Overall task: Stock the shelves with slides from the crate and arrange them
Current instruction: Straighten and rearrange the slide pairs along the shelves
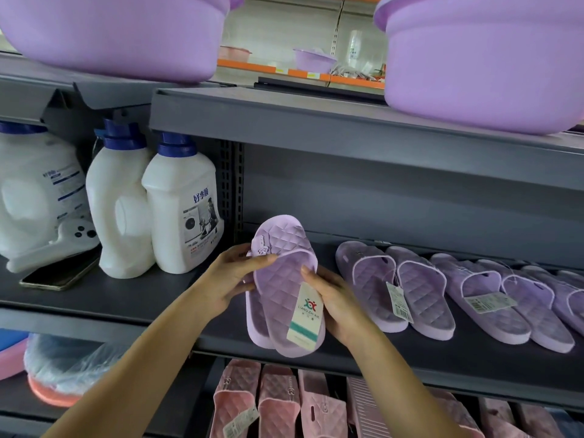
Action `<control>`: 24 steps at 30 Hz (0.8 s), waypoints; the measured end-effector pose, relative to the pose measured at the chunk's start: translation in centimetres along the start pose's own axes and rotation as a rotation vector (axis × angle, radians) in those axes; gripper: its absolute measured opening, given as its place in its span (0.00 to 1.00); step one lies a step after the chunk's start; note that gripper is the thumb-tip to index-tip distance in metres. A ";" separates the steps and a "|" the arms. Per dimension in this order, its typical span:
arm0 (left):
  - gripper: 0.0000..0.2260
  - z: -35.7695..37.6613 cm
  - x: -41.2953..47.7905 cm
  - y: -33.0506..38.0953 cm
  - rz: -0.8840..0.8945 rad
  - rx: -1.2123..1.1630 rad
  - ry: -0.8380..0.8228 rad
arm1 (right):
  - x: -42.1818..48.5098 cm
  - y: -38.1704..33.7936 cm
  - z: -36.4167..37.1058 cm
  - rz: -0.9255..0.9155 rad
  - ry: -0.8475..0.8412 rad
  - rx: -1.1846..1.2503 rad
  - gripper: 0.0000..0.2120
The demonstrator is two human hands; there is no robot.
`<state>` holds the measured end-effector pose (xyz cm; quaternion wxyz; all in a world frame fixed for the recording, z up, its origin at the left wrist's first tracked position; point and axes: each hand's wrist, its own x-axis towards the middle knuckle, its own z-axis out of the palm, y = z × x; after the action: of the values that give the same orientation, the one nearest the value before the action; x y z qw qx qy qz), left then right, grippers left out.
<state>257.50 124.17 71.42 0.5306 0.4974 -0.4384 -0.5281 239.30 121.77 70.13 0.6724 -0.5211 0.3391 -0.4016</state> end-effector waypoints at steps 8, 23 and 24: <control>0.40 -5.2 -1.7 1.0 0.214 -0.129 0.118 | 1.7 1.3 -0.8 -0.142 0.225 -0.384 0.13; 0.28 -8.3 -4.7 0.0 0.193 -0.133 0.294 | 2.4 3.8 0.7 -0.192 0.100 -1.320 0.18; 0.24 -8.2 -4.7 -0.1 0.189 -0.130 0.297 | 2.4 4.0 0.7 -0.197 0.105 -1.338 0.17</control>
<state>265.37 129.35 70.59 0.6676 0.4914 -0.3649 -0.4239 241.66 120.48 66.31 0.1482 -0.8333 0.4976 -0.1896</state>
